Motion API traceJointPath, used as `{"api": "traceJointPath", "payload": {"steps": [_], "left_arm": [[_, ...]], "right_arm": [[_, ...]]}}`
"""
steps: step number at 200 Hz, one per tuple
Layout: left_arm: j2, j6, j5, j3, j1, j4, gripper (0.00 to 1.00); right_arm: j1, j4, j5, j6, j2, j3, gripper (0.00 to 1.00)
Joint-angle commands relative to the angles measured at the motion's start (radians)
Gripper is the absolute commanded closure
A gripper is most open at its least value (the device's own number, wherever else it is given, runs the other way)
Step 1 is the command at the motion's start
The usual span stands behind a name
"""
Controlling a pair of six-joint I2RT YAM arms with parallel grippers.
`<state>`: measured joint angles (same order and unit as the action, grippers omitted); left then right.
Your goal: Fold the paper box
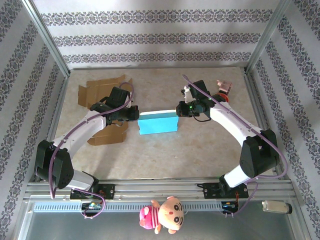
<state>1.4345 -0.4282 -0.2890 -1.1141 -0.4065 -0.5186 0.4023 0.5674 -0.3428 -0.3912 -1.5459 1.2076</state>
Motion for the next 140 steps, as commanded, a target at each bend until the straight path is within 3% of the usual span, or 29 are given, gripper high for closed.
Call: {"api": "traceJointPath", "payload": {"steps": [1,44,90,140], "left_arm": [[-0.002,-0.024,-0.01,0.047,-0.03,-0.01,1.0],[-0.017,-0.042,-0.015,0.08,-0.029,0.011,1.0],[-0.035,-0.042,0.001,0.094,-0.03,-0.009,1.0],[-0.03,-0.059,0.005,0.13,-0.03,-0.001,1.0]], "right_arm": [[0.032,0.066,-0.063,-0.031,-0.022,0.001,0.9],[0.048,0.05,-0.014,-0.02,-0.026,-0.075,0.93],[0.107,0.122,0.21,0.077,-0.023,-0.079,0.95],[0.11,0.103,0.221,0.076,-0.002,-0.122,0.95]]}}
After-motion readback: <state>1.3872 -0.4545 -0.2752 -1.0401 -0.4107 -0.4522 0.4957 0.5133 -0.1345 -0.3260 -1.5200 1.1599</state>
